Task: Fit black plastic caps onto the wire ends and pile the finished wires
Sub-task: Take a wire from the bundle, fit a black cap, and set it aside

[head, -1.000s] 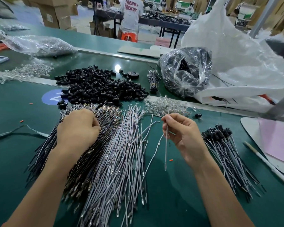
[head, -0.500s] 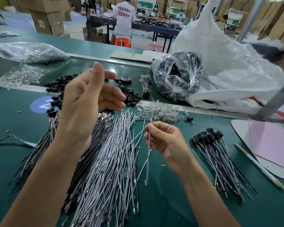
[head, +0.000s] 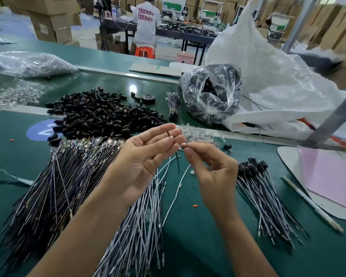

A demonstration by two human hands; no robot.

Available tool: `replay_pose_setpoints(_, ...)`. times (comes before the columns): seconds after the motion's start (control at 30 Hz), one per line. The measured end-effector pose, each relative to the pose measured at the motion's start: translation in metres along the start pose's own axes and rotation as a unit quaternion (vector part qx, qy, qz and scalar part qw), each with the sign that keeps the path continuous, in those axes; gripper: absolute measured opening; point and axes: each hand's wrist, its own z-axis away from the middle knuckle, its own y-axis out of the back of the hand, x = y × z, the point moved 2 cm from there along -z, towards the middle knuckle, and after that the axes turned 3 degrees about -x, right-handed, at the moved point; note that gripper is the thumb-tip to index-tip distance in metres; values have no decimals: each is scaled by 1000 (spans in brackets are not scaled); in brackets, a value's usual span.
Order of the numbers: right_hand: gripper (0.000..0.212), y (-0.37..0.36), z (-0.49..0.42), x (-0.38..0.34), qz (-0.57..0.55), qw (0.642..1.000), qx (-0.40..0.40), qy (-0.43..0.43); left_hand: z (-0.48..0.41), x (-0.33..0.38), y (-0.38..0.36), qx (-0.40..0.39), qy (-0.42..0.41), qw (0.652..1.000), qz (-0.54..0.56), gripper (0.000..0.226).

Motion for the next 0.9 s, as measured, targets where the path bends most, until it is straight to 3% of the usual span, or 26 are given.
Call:
replay_pose_setpoints(0.1, 7, -7, 5, 1, -60, 997, -26, -52, -2, -7, -3, 21, 23, 998, 63, 24)
replay_pose_setpoints(0.33, 9, -11, 6, -5, -142, 986, -54, -75, 1, -16, -8, 18, 70, 989, 130, 25)
replay_pose_setpoints(0.43, 6, -4, 4, -3, -119, 989, -25, -80, -3, -3, 2, -17, 63, 998, 27, 36)
replay_pose_setpoints(0.5, 5, 3, 0, 1, -110, 990, 14, -87, -12, 15, 14, -9, 39, 992, -117, 41)
replay_pose_setpoints(0.53, 6, 6, -1, 3, -103, 990, 30, -88, -20, 23, 24, 34, 19, 970, -242, 40)
replay_pose_setpoints(0.57, 7, 9, -3, 5, -92, 991, 41, -88, -30, 30, 36, 101, -16, 911, -400, 39)
replay_pose_setpoints(0.6, 9, 11, -5, 6, -78, 992, 46, -86, -41, 37, 46, 167, -64, 800, -573, 38)
replay_pose_setpoints(0.63, 10, 12, -5, 8, -63, 993, 49, -86, -52, 42, 55, 207, -103, 655, -719, 37)
replay_pose_setpoints(0.67, 12, 13, -6, 10, -46, 994, 51, -86, -62, 44, 62, 216, -116, 534, -809, 39)
replay_pose_setpoints(0.7, 13, 13, -6, 12, -29, 995, 53, -85, -73, 44, 71, 207, -106, 467, -853, 40)
replay_pose_setpoints(0.73, 14, 13, -6, 13, -14, 995, 53, -85, -82, 43, 79, 192, -78, 442, -873, 39)
replay_pose_setpoints(0.8, 15, 13, -5, 16, 10, 995, 52, -85, -96, 41, 94, 175, -26, 437, -882, 32)
replay_pose_setpoints(0.9, 15, 13, -5, 17, 26, 994, 50, -92, -107, 38, 102, 178, -8, 472, -864, 19)
